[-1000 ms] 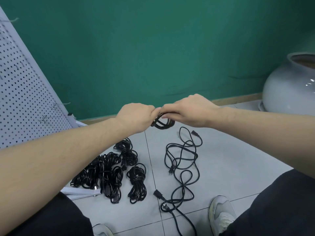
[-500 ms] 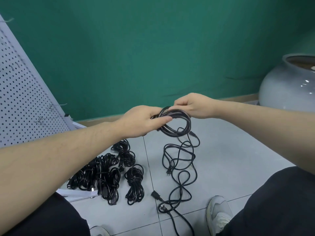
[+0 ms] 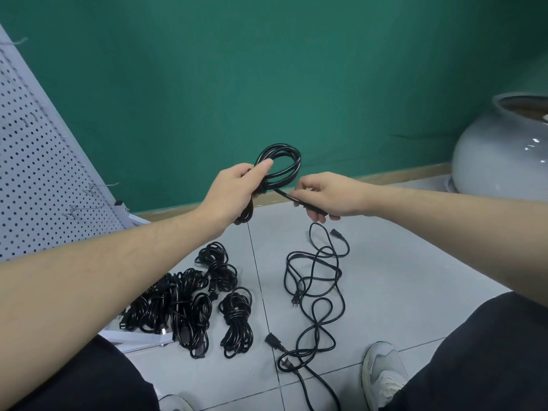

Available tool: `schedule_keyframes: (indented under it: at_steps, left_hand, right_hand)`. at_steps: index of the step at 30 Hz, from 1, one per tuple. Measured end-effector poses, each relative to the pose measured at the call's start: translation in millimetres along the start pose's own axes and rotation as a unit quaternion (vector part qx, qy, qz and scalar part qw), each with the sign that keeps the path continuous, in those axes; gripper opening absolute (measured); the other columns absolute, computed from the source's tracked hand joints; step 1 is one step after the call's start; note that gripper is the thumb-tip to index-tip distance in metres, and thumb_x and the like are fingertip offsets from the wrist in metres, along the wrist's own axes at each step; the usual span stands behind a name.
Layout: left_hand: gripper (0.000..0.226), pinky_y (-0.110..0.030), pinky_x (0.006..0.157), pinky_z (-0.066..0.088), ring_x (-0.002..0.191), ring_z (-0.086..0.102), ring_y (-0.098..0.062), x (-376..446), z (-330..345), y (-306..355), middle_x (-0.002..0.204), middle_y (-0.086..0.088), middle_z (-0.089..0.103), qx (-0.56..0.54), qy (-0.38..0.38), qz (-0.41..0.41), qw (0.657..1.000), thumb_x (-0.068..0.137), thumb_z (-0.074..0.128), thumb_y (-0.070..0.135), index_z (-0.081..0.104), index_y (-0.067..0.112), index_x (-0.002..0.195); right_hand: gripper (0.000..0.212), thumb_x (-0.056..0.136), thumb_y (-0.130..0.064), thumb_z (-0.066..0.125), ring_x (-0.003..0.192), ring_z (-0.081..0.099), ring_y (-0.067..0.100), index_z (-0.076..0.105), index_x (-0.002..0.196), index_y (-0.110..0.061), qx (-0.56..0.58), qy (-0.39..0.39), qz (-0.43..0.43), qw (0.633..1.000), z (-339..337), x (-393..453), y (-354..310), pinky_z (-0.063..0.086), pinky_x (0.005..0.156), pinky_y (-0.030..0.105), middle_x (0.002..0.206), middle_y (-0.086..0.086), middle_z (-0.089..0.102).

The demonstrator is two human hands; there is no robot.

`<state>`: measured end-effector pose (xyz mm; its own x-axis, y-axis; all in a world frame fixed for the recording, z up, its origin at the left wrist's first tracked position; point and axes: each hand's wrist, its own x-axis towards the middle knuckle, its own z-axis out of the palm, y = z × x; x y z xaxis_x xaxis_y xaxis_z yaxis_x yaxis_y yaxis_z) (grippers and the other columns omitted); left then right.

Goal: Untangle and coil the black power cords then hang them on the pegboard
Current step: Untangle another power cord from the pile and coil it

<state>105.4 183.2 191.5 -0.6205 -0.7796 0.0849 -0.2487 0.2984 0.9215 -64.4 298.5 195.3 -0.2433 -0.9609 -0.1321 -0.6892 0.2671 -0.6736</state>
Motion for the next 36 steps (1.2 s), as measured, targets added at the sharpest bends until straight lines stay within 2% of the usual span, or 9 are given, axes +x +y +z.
schedule_keyframes:
  at_steps: [3, 7, 12, 17, 20, 23, 27, 31, 36]
  left_hand:
    - [0.049, -0.026, 0.048, 0.029, 0.046, 0.036, -0.016, 7.5, -3.7, -4.3, 0.059, 0.004, 0.046, 0.001, 0.031, -0.034, 0.999, 0.081, 0.075, 0.062, 0.050, 0.022, 0.066]
    - [0.045, -0.026, 0.050, 0.031, 0.057, 0.038, -0.021, 12.1, -9.6, -6.7, 0.079, -0.006, 0.050, 0.032, 0.050, -0.065, 0.996, 0.090, 0.062, 0.062, 0.054, 0.018, 0.083]
    - [0.059, -0.029, 0.056, 0.035, 0.068, 0.047, -0.020, 12.3, -3.8, -5.7, 0.089, -0.005, 0.058, 0.056, 0.061, -0.099, 0.992, 0.099, 0.046, 0.061, 0.062, 0.004, 0.103]
    - [0.062, -0.032, 0.065, 0.037, 0.079, 0.053, -0.021, 14.5, -1.0, -7.4, 0.097, -0.008, 0.065, 0.073, 0.030, -0.116, 0.990, 0.100, 0.038, 0.063, 0.065, 0.007, 0.106]
    - [0.052, -0.034, 0.068, 0.036, 0.080, 0.049, -0.024, 10.3, 5.3, -9.2, 0.092, -0.008, 0.061, 0.081, 0.004, -0.097, 0.992, 0.104, 0.027, 0.049, 0.058, 0.008, 0.093]
    - [0.040, -0.033, 0.068, 0.035, 0.079, 0.047, -0.022, 5.9, 10.8, -9.7, 0.089, -0.005, 0.058, 0.082, 0.001, -0.076, 0.994, 0.104, 0.026, 0.035, 0.055, 0.014, 0.086]
    - [0.038, -0.030, 0.063, 0.034, 0.079, 0.052, -0.015, 2.8, 17.5, -8.4, 0.093, 0.002, 0.060, 0.101, 0.018, -0.048, 0.994, 0.108, 0.027, 0.041, 0.053, 0.014, 0.105]
    - [0.032, -0.031, 0.059, 0.030, 0.070, 0.048, -0.012, -0.2, 23.6, -4.5, 0.081, 0.001, 0.051, 0.107, 0.005, -0.031, 0.994, 0.110, 0.027, 0.041, 0.042, 0.013, 0.109]
    - [0.026, -0.023, 0.054, 0.035, 0.068, 0.045, -0.012, -2.0, 28.7, -4.4, 0.081, 0.002, 0.049, 0.096, 0.006, 0.004, 0.995, 0.111, 0.030, 0.034, 0.041, 0.011, 0.110]
  right_hand:
    - [0.018, 0.102, -0.033, 0.056, 0.055, 0.056, 0.014, 0.053, 0.103, -0.015, 0.039, 0.005, -0.006, 0.999, -1.7, -0.4, -6.5, 0.045, 0.048, 0.026, 0.067, 0.000, 0.067]
    - [0.029, 0.094, -0.011, 0.068, 0.069, 0.060, 0.018, 0.042, 0.107, -0.015, 0.245, 0.019, -0.012, 0.969, -11.3, -2.4, -7.1, 0.045, 0.063, 0.028, 0.083, 0.005, 0.074]
    - [0.033, 0.091, 0.003, 0.066, 0.087, 0.071, 0.018, 0.043, 0.105, -0.015, 0.385, -0.022, -0.018, 0.923, -9.7, -5.9, -9.9, 0.052, 0.070, 0.026, 0.105, 0.010, 0.076]
    - [0.021, 0.088, -0.005, 0.068, 0.088, 0.074, 0.018, 0.056, 0.100, -0.017, 0.433, -0.024, -0.032, 0.900, -14.5, -7.6, -14.0, 0.056, 0.082, 0.028, 0.107, 0.011, 0.077]
    - [0.011, 0.094, -0.012, 0.067, 0.077, 0.065, 0.010, 0.069, 0.103, -0.018, 0.434, 0.043, -0.031, 0.899, -12.7, -0.6, -12.6, 0.051, 0.077, 0.026, 0.091, -0.001, 0.075]
    - [0.017, 0.091, -0.024, 0.073, 0.080, 0.047, 0.008, 0.077, 0.107, -0.025, 0.417, 0.120, 0.001, 0.901, -11.0, 5.6, -12.8, 0.043, 0.074, 0.025, 0.094, -0.015, 0.069]
    - [0.020, 0.094, -0.026, 0.069, 0.070, 0.057, 0.008, 0.068, 0.114, -0.022, 0.495, 0.116, 0.015, 0.861, -5.2, 7.2, -21.1, 0.043, 0.069, 0.022, 0.105, -0.004, 0.076]
    - [0.021, 0.099, -0.033, 0.063, 0.070, 0.051, 0.009, 0.066, 0.111, -0.016, 0.452, 0.139, 0.028, 0.881, -3.4, 9.6, -24.2, 0.040, 0.067, 0.021, 0.108, -0.003, 0.077]
    - [0.028, 0.104, -0.037, 0.051, 0.071, 0.039, 0.011, 0.070, 0.095, -0.018, 0.255, 0.157, -0.007, 0.954, 1.2, 6.8, -30.3, 0.036, 0.070, 0.025, 0.077, -0.018, 0.071]
